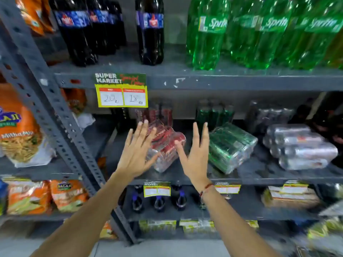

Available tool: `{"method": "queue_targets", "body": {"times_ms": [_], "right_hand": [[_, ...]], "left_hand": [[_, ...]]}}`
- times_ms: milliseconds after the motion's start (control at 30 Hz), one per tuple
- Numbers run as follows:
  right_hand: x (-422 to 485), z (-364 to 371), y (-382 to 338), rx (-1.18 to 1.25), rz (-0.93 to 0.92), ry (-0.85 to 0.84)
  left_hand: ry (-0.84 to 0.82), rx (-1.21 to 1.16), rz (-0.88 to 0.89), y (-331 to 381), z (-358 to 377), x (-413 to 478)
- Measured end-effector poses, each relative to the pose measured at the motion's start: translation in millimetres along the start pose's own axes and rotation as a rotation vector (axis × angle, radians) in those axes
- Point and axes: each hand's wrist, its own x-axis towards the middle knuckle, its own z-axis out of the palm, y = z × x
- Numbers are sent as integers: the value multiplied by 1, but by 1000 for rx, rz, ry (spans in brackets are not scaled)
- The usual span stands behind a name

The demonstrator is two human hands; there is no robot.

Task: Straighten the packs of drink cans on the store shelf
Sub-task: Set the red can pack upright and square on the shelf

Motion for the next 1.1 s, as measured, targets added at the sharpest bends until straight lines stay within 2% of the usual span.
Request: {"method": "queue_targets", "body": {"times_ms": [133, 200, 267, 367, 467, 633, 733, 833, 933, 1033, 1100], "right_hand": [[22, 30, 5, 188, 441, -377], [30, 45, 11, 285, 612, -495], [36, 58, 20, 358, 722, -535], [39, 75, 37, 424, 793, -498], [37, 82, 45, 512, 774, -426], [27, 88, 49, 649, 729, -340], [22, 89, 54, 646, 663, -315], [21, 80, 50, 582, 526, -259], [25, 64, 37, 472, 275, -238], [20, 54, 28, 359, 74, -259], [12, 55, 29, 326, 40, -248]], "left_hand": [[-266, -66, -304, -34, 23, 30], [-416, -52, -333, -42, 36, 42], [-502, -118, -361, -50, 45, 52], [-595, -221, -452, -60, 54, 63], [-627, -175, -469, -60, 56, 69], [-500, -142, -505, -45, 55, 59], [-413, -154, -539, -36, 52, 47], [-241, -201, -586, -20, 50, 29], [-58, -332, -604, -3, 56, 3], [-1, -429, -575, 2, 63, -16], [-15, -461, -568, 0, 63, -18]]}}
